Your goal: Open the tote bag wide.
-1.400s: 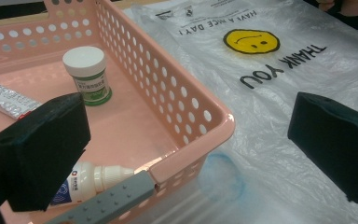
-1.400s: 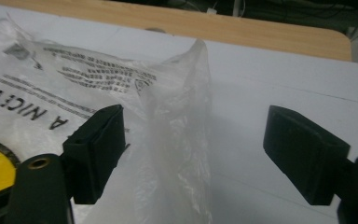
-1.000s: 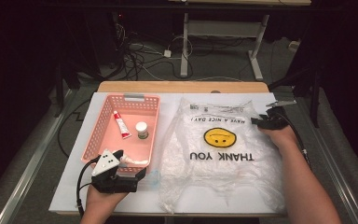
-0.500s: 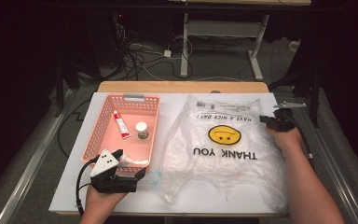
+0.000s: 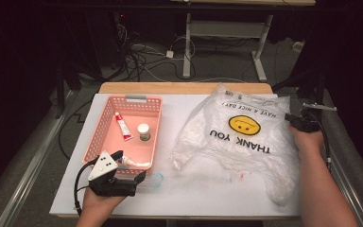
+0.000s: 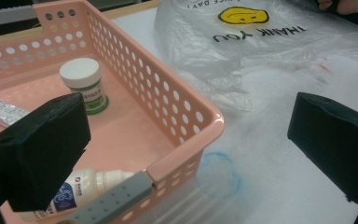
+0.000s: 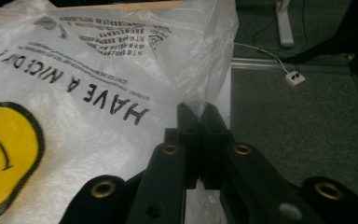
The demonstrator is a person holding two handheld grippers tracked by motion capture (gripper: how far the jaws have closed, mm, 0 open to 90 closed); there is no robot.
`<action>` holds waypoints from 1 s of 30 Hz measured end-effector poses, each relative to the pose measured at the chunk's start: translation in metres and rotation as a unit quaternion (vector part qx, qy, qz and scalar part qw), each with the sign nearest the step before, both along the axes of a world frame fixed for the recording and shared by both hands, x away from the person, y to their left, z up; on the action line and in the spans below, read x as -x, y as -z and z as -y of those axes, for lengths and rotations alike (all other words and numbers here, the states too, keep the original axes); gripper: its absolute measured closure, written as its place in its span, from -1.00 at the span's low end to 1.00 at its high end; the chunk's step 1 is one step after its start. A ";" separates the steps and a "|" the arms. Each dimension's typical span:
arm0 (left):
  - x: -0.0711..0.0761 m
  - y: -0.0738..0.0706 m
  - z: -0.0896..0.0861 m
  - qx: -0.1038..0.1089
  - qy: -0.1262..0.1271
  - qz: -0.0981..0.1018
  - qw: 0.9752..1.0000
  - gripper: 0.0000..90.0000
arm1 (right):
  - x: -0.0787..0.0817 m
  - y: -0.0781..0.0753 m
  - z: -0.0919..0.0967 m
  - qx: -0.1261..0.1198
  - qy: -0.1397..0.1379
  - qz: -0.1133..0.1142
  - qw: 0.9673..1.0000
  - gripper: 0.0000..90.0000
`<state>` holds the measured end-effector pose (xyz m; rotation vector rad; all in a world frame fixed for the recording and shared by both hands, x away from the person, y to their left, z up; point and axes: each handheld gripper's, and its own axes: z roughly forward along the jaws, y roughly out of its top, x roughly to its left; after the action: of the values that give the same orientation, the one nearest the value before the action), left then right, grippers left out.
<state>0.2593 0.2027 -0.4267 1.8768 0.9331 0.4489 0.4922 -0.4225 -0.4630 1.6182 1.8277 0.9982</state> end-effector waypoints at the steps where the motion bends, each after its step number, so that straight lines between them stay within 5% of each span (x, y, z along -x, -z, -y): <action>1: 0.001 0.002 0.000 0.002 0.002 0.000 1.000 -1.00 | 0.005 -0.003 0.000 0.005 -0.008 0.008 1.000 0.69; 5: 0.002 0.004 0.002 0.003 0.011 0.002 1.000 -1.00 | 0.025 -0.018 -0.002 0.009 -0.021 0.030 0.999 0.18; 10: 0.005 0.003 0.003 0.005 0.019 0.007 1.000 -1.00 | 0.058 -0.037 0.000 0.017 -0.045 0.061 0.997 0.07; 11: 0.005 0.003 0.004 0.005 0.021 0.007 1.000 -1.00 | 0.083 -0.039 -0.005 0.016 -0.062 0.067 0.996 0.04; 13: 0.007 0.003 0.004 0.007 0.025 0.009 1.000 -1.00 | 0.097 -0.038 -0.008 0.020 -0.068 0.066 0.995 0.03; 16: 0.008 0.003 0.004 0.017 0.026 0.007 1.000 -1.00 | 0.140 -0.030 -0.023 0.021 -0.086 0.059 0.994 0.03; 17: 0.007 0.003 0.003 0.021 0.025 0.005 0.999 -1.00 | 0.165 -0.024 -0.032 0.018 -0.096 0.054 0.994 0.03; 18: 0.007 0.003 0.003 0.022 0.024 0.004 0.999 -1.00 | 0.165 -0.024 -0.032 0.018 -0.096 0.054 0.994 0.03; 22: 0.004 0.006 0.003 0.009 0.020 -0.002 1.000 -1.00 | 0.214 -0.022 -0.052 0.000 -0.111 0.050 0.993 -0.02; 27: -0.001 0.005 0.005 0.006 0.027 0.000 1.000 -1.00 | 0.245 -0.019 -0.069 -0.027 -0.126 0.046 0.991 -0.16; 30: -0.004 0.003 0.011 0.011 0.038 0.004 0.999 -1.00 | 0.263 -0.012 -0.081 0.003 -0.135 0.025 0.991 -0.08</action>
<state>0.2637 0.1914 -0.4293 1.8823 0.8561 0.3989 0.2289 -0.3414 -0.4513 1.3528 2.0500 1.1359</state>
